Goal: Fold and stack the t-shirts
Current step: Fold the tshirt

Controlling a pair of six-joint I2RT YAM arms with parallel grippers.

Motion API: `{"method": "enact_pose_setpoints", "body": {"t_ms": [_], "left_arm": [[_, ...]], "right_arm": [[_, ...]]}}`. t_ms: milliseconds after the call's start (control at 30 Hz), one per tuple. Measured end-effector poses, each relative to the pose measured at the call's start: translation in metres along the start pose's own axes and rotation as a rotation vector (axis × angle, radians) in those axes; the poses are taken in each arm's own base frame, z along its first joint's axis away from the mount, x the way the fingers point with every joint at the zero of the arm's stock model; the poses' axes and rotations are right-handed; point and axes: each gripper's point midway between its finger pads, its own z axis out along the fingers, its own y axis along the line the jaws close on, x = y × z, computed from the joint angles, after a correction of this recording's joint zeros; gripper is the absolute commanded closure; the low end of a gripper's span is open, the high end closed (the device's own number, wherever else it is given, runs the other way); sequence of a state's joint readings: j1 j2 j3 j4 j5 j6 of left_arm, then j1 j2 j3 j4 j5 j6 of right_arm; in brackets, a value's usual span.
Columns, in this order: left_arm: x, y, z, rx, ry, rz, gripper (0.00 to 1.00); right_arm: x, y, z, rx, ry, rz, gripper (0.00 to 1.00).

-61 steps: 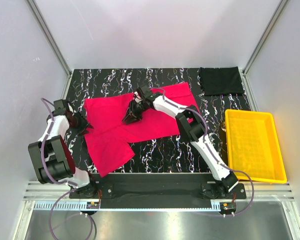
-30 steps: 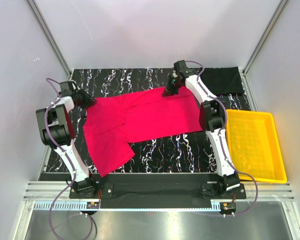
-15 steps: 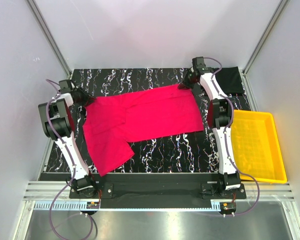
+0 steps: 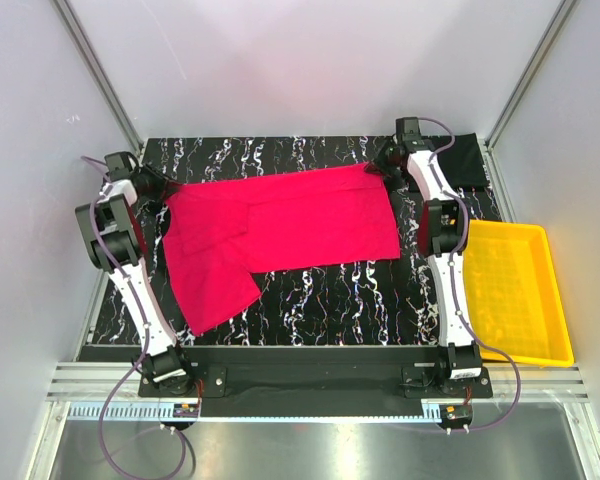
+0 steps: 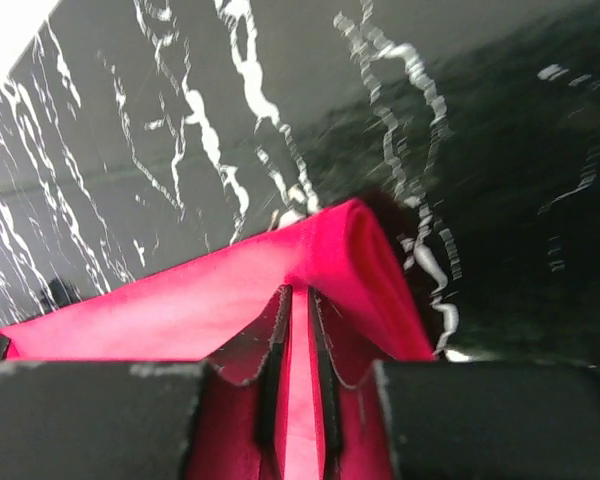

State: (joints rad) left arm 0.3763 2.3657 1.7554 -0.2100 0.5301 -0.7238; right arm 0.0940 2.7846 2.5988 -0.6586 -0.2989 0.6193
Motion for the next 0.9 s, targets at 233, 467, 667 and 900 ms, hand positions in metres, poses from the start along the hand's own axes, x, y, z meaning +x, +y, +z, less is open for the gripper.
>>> {"method": "enact_pose_setpoints", "body": {"t_ms": [233,467,667,900], "left_arm": [[-0.007,-0.014,0.007,0.020,0.006,0.060,0.54],[0.038,-0.035,-0.045,-0.115,0.014,0.207,0.41],[0.110,-0.068,-0.163,-0.197,-0.086,0.360,0.42],[0.171,0.016,-0.241,-0.469,-0.152,0.289,0.42]], "right_arm": [[-0.014,0.000,-0.002,-0.033,-0.020,0.016,0.62],[-0.005,0.006,-0.020,-0.026,0.037,0.040,0.53],[0.011,0.030,-0.090,0.025,0.103,0.036,0.52],[0.083,0.089,-0.184,0.008,0.175,-0.139,0.50]]}}
